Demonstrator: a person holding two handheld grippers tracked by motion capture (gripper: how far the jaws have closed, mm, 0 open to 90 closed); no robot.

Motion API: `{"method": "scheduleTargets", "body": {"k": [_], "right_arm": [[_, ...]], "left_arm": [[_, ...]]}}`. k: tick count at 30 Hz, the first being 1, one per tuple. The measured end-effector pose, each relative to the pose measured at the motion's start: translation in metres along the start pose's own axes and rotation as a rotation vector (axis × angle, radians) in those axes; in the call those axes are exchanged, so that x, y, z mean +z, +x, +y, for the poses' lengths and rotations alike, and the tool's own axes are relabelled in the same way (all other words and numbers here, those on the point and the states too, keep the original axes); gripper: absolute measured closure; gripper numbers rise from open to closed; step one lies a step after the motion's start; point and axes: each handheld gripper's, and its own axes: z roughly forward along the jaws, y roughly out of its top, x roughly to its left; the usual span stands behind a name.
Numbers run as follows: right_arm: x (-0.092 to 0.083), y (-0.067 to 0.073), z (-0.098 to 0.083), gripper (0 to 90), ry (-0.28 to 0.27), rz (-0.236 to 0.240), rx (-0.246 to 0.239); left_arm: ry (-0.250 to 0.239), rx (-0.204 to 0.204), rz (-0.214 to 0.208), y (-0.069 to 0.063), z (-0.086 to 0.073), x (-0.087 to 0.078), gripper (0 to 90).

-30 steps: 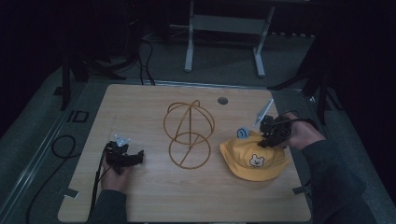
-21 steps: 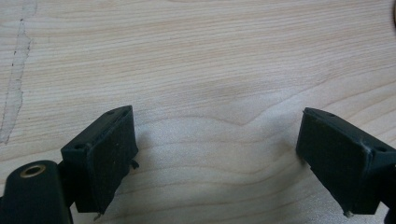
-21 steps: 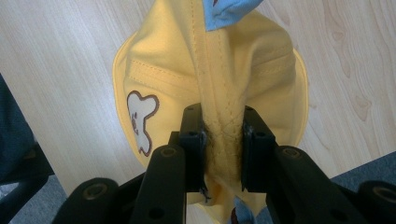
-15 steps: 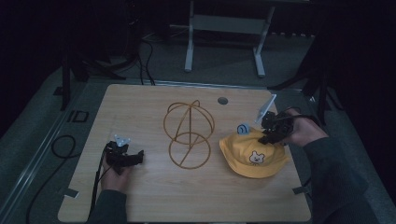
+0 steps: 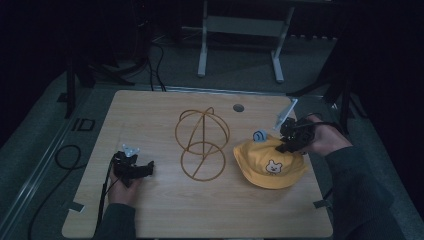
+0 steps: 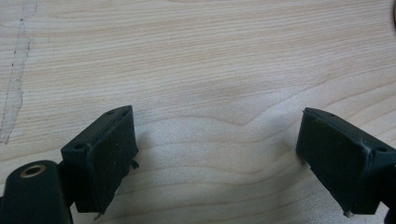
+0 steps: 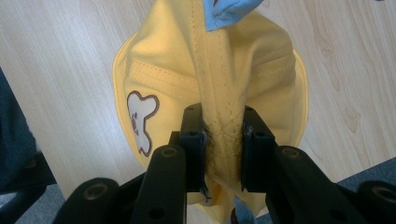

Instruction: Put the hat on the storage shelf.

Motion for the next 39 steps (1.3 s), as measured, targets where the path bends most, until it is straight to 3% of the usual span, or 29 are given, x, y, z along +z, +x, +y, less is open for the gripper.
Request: {"method": "scheduleTargets", "body": {"k": [24,39], "right_arm": [[-0.021,0.005,-0.003,75.4,-0.075,-0.021,-0.020],[-0.033,0.002,-0.006,75.5,-0.093,-0.026,-0.013]], "left_arm": [[0.000,-0.002,-0.001,0.000,0.000,0.000,12.1],[0.000,-0.002,-0.001,0.000,0.000,0.000,12.1]]}}
